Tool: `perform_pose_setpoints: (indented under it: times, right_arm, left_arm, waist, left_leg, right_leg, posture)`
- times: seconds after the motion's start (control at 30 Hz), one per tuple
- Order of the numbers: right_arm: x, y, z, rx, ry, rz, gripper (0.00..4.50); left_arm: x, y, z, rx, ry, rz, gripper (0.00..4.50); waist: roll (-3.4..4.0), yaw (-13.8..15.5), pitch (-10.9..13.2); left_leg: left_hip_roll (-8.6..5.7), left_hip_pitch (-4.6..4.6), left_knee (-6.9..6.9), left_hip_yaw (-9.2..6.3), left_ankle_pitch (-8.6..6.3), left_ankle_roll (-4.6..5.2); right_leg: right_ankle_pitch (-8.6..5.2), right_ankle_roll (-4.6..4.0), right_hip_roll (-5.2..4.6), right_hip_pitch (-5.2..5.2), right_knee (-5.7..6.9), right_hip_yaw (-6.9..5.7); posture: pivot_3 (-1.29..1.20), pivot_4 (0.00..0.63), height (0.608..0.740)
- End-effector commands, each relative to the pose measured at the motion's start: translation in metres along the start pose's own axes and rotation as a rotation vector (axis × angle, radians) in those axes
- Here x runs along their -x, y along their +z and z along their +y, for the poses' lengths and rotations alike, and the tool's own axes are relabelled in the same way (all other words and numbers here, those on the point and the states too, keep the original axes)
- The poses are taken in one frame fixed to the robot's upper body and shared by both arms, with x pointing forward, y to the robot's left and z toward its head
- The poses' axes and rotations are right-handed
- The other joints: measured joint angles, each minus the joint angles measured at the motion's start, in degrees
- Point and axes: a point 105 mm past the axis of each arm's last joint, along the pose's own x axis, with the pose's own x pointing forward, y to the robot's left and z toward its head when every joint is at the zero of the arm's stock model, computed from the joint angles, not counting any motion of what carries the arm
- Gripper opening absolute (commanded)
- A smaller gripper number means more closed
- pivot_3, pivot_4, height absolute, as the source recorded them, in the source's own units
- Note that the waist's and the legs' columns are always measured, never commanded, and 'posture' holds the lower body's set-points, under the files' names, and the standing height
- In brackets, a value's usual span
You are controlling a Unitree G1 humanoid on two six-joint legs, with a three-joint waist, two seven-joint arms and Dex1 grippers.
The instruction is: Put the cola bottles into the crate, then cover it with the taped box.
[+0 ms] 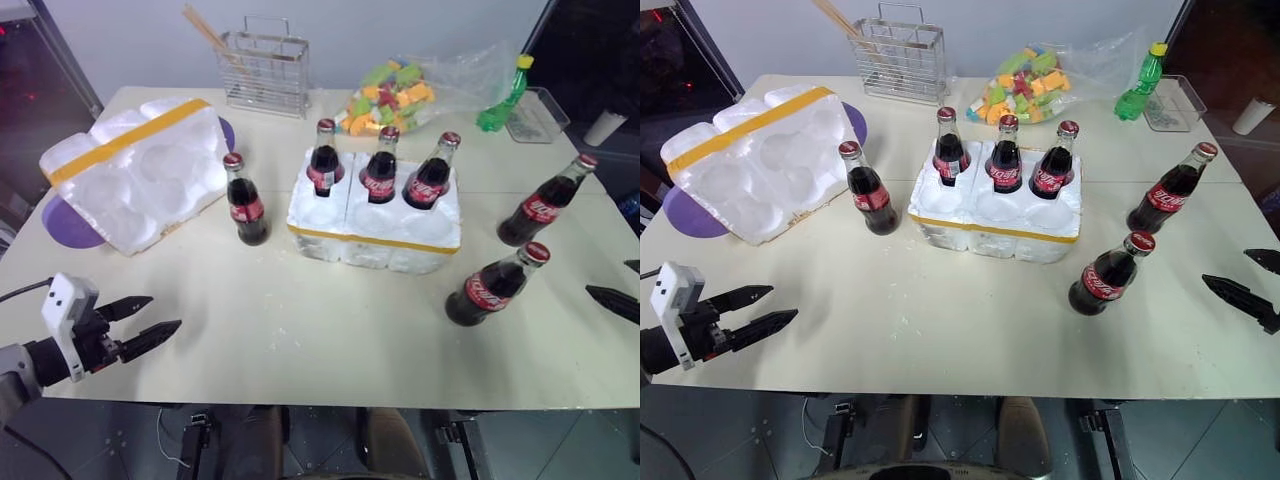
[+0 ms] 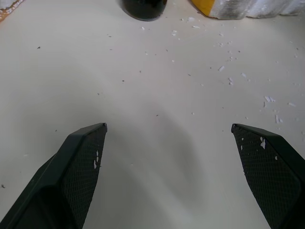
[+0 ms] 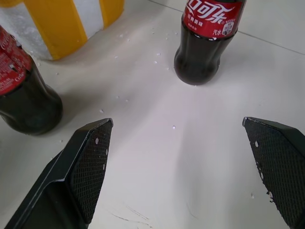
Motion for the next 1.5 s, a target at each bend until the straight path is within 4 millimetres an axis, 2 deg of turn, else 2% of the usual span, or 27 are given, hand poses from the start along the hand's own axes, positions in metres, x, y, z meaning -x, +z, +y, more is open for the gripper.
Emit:
perform_pose_setpoints:
  times: [0.03, 0.33, 0.53, 0.7, 0.77, 0.9, 0.97, 1.1, 1.23, 1.37, 1.5]
  right_arm:
    - [0.004, 0.006, -0.003, 0.03, -0.014, -0.026, 4.5]
    - [0.002, 0.002, -0.004, 0.031, -0.016, -0.031, 4.5]
    - [0.003, 0.009, -0.005, 0.037, -0.019, -0.051, 4.5]
    - [0.005, 0.008, -0.004, 0.016, -0.021, -0.045, 4.5]
    - [0.007, 0.02, -0.002, 0.04, -0.018, -0.067, 4.5]
    - [0.014, 0.062, 0.008, 0.061, 0.064, -0.137, 4.5]
    - [0.015, 0.072, 0.01, 0.065, 0.091, -0.144, 4.5]
    - [0.016, 0.126, 0.047, 0.125, 0.33, -0.187, 4.5]
    - [0.013, 0.159, 0.075, 0.167, 0.469, -0.222, 4.5]
    - [0.01, 0.176, 0.1, 0.204, 0.579, -0.239, 4.5]
    - [0.006, 0.181, 0.118, 0.226, 0.641, -0.246, 4.5]
  left_arm:
    - [0.0, 0.011, -0.002, -0.041, 0.0, -0.031, 4.38]
    - [-0.006, 0.02, 0.004, -0.053, 0.019, -0.063, 4.38]
    - [-0.012, 0.029, 0.009, -0.048, 0.032, -0.103, 4.38]
    - [-0.018, 0.032, 0.009, -0.032, -0.012, -0.092, 4.38]
    - [-0.024, 0.039, 0.012, -0.057, -0.008, -0.103, 4.38]
    - [-0.038, 0.066, 0.011, -0.092, -0.074, -0.178, 4.38]
    - [-0.044, 0.074, 0.011, -0.1, -0.092, -0.197, 4.38]
    - [-0.075, 0.1, 0.014, -0.153, -0.136, -0.237, 4.38]
    - [-0.102, 0.112, 0.018, -0.207, -0.143, -0.248, 4.38]
    - [-0.118, 0.124, 0.018, -0.23, -0.177, -0.264, 4.38]
    - [-0.132, 0.128, 0.019, -0.247, -0.184, -0.263, 4.38]
  waist:
    - [0.0, 0.0, 0.0]
    - [0.0, 0.01, 0.0]
    - [0.0, 0.02, 0.0]
    - [0.01, 0.04, -0.01]
    - [0.02, 0.06, -0.01]
    - [0.05, 0.22, -0.02]
    - [0.04, 0.18, -0.02]
    - [0.07, 0.14, 0.0]
    - [0.05, 0.04, 0.0]
    - [-0.06, 0.1, 0.05]
    - [-0.05, 0.17, 0.06]
  left_leg:
    - [0.0, 0.0, 0.0, 0.0, 0.0, 0.0]
    - [0.0, 0.0, 0.01, 0.0, 0.0, 0.0]
    - [0.0, 0.0, 0.01, 0.0, 0.01, 0.01]
    - [0.0, 0.01, 0.01, 0.0, 0.01, 0.02]
    - [0.0, 0.01, 0.01, 0.0, 0.01, 0.02]
    - [-0.01, 0.01, 0.06, -0.01, 0.02, 0.02]
    - [-0.01, 0.04, 0.09, 0.0, 0.02, 0.02]
    - [0.0, 0.07, 0.06, -0.03, 0.02, 0.03]
    - [0.0, 0.07, 0.06, -0.03, 0.03, 0.03]
    - [-0.01, 0.02, 0.05, -0.04, 0.03, 0.03]
    - [-0.01, -0.2, 0.07, -0.06, 0.04, 0.04]
  right_leg:
    - [0.0, 0.0, 0.0, 0.0, 0.0, 0.0]
    - [0.0, 0.0, 0.01, 0.01, 0.0, 0.0]
    - [0.01, -0.01, 0.03, 0.02, 0.03, 0.0]
    - [0.01, -0.01, 0.04, 0.02, 0.04, 0.0]
    - [0.01, -0.01, 0.05, 0.02, 0.05, 0.0]
    - [0.02, 0.0, 0.06, 0.05, 0.12, 0.0]
    - [0.02, 0.0, 0.06, 0.09, 0.13, 0.0]
    - [0.03, 0.01, 0.11, 0.1, 0.15, -0.02]
    - [0.04, 0.04, 0.12, 0.12, 0.19, -0.02]
    - [0.04, 0.07, 0.13, 0.07, 0.16, -0.02]
    - [0.16, 0.28, 0.13, -0.12, 0.21, -0.03]
  posture:
    - [0.0, 0.15, 0.739]
    - [0.0, 0.15, 0.739]
    - [0.0, 0.15, 0.739]
    - [0.0, 0.15, 0.739]
    - [0.0, 0.15, 0.739]
    - [0.0, 0.15, 0.739]
    - [0.0, 0.15, 0.739]
    - [0.0, 0.15, 0.739]
    - [0.0, 0.15, 0.739]
    - [0.0, 0.15, 0.739]
    - [0.0, 0.15, 0.739]
